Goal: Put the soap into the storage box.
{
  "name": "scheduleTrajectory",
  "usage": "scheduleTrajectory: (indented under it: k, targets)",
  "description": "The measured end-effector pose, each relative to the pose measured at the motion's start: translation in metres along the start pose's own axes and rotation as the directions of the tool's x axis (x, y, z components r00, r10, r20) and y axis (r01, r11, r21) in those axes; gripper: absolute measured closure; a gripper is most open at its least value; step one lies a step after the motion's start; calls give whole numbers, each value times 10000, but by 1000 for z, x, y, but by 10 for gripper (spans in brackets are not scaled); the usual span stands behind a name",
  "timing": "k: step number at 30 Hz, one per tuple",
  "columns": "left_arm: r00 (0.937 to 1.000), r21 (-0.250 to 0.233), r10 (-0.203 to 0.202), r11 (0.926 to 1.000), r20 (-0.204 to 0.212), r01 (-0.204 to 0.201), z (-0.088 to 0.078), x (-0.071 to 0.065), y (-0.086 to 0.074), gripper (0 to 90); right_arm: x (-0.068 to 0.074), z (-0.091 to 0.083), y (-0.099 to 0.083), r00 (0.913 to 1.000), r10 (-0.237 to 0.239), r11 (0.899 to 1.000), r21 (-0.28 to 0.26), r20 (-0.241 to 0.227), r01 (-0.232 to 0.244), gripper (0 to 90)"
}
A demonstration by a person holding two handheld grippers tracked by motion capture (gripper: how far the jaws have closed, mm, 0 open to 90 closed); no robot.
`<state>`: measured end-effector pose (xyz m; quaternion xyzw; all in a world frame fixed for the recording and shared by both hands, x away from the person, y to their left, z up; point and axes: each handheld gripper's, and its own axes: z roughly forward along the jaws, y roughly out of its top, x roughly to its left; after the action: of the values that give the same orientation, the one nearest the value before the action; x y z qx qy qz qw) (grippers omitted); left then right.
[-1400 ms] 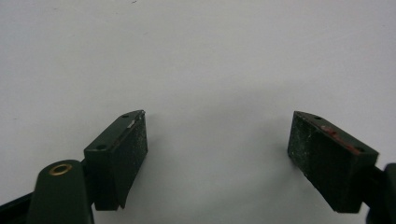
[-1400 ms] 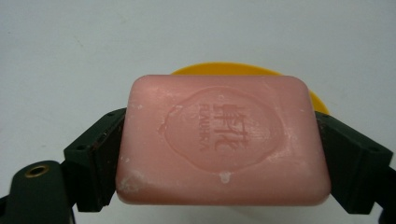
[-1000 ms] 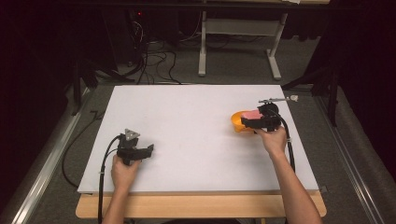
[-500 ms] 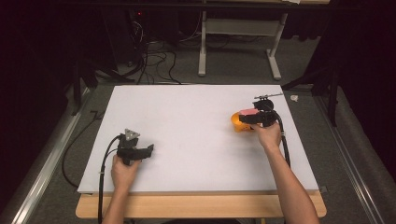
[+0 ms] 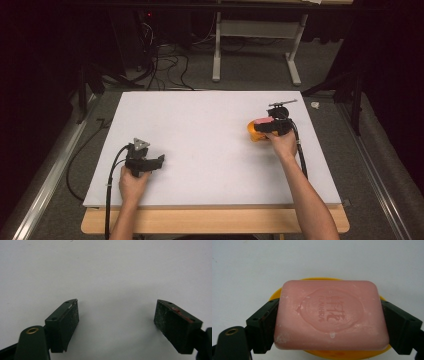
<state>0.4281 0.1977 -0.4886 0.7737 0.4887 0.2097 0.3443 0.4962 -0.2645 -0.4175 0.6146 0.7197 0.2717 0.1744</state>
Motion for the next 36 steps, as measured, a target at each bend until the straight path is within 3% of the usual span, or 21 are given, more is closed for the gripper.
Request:
scheduleTrajectory:
  k: [26,36]
  targets:
    - [10000,-1,-4,10000,1,4,0,0,0,204,-3,19,-4,9980,633,9970,458,-57,-630,134]
    - [10000,-1,-3,10000,2,3,0,0,0,204,-3,12,-3,9968,781,9969,71,-151,-780,129]
